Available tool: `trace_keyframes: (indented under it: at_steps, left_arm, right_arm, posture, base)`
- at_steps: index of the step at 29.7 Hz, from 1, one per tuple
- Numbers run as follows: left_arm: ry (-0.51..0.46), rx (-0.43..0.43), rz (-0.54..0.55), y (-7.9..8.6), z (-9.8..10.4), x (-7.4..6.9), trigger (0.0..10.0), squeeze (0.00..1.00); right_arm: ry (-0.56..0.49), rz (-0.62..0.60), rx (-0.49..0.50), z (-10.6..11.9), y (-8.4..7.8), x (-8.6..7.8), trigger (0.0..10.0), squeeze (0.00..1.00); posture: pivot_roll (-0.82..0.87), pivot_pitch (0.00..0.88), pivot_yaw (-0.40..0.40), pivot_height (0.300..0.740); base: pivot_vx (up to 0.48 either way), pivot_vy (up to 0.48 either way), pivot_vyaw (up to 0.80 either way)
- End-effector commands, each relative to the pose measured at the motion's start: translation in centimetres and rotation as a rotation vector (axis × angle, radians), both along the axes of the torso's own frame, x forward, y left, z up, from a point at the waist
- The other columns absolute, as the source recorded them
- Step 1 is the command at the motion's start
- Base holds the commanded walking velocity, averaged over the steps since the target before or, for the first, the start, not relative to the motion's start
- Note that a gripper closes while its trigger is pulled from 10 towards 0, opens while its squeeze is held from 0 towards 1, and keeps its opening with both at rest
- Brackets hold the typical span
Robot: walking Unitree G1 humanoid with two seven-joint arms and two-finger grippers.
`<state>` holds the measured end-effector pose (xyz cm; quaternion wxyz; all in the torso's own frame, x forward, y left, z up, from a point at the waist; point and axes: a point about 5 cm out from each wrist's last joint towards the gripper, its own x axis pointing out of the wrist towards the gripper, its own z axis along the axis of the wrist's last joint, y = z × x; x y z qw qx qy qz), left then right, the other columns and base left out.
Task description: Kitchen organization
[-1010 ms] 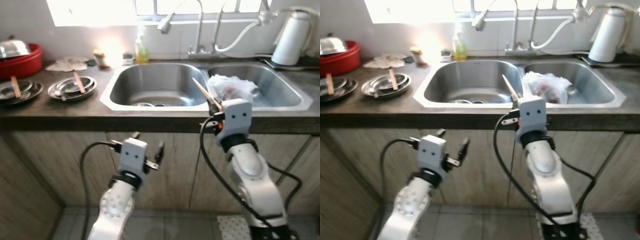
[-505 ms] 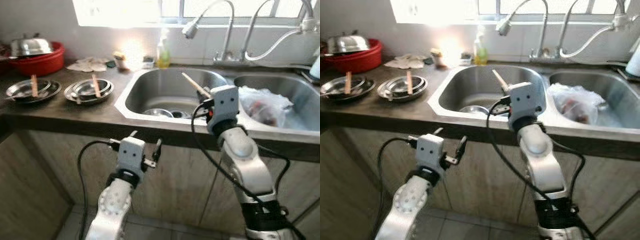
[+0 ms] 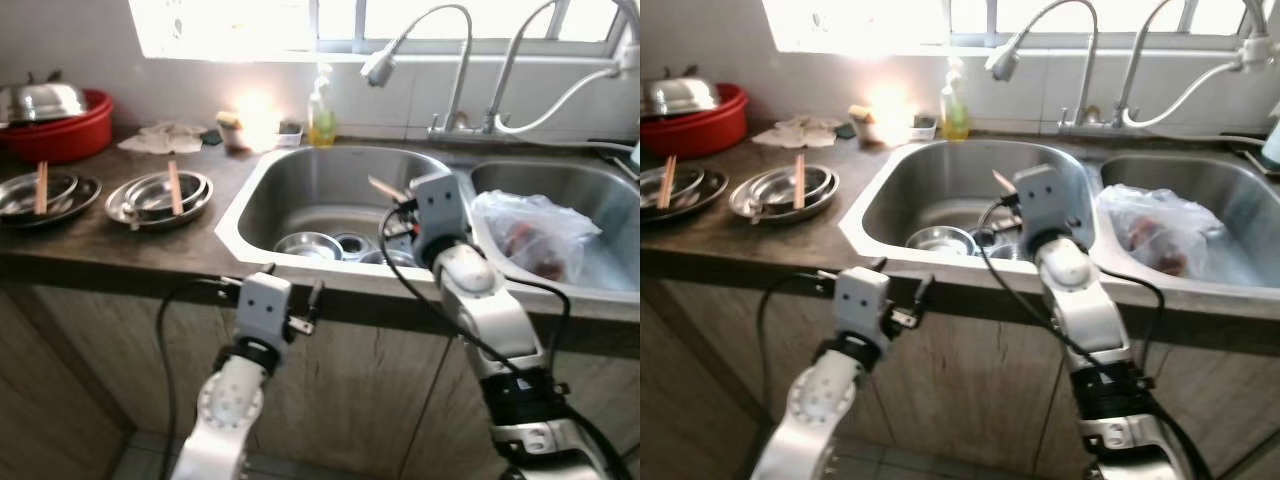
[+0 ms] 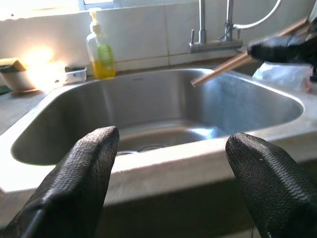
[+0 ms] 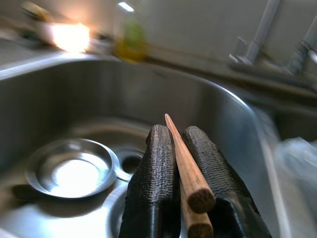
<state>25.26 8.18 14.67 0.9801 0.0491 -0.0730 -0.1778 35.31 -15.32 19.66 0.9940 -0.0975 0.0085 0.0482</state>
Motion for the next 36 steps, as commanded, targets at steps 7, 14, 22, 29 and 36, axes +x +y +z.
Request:
trace_keyframes:
  at_steps: [7, 14, 22, 29, 36]
  left_arm:
    - [-0.017, 0.029, 0.025, 0.7, 0.0, 0.0, 10.0, 0.00]
    - [-0.021, 0.028, 0.014, 0.4, 0.1, -0.2, 10.0, 0.00]
    - [-0.008, 0.012, 0.006, 0.2, -0.1, -0.3, 10.0, 0.00]
    - [0.001, 0.016, 0.001, -0.1, -0.3, -0.5, 10.0, 0.00]
    - [0.006, 0.016, -0.001, 0.0, -0.5, -0.6, 10.0, 0.00]
  right_arm:
    - [-0.002, 0.020, -0.004, 0.9, 1.0, 1.1, 10.0, 0.00]
    - [0.045, 0.015, -0.021, -0.2, 0.7, 1.1, 10.0, 0.00]
    - [0.127, 0.062, -0.047, -1.7, 1.5, 1.0, 10.0, 0.00]
    - [0.207, 0.100, -0.109, -3.4, 2.1, 0.7, 10.0, 0.07]
    - [0.139, 0.064, -0.071, -2.6, 1.8, 0.7, 10.0, 1.00]
  posture:
    - [0.05, 0.015, -0.032, 0.740]
    - [0.05, 0.016, -0.034, 0.740]
    - [0.05, 0.009, -0.035, 0.740]
    - [0.05, 0.007, -0.037, 0.740]
    - [0.05, 0.002, -0.034, 0.740]
  base:
    - [0.321, 0.000, 0.00]
    - [0.324, 0.000, 0.00]
    - [0.230, 0.000, 0.00]
    - [0.000, 0.000, 0.00]
    - [0.000, 0.000, 0.00]
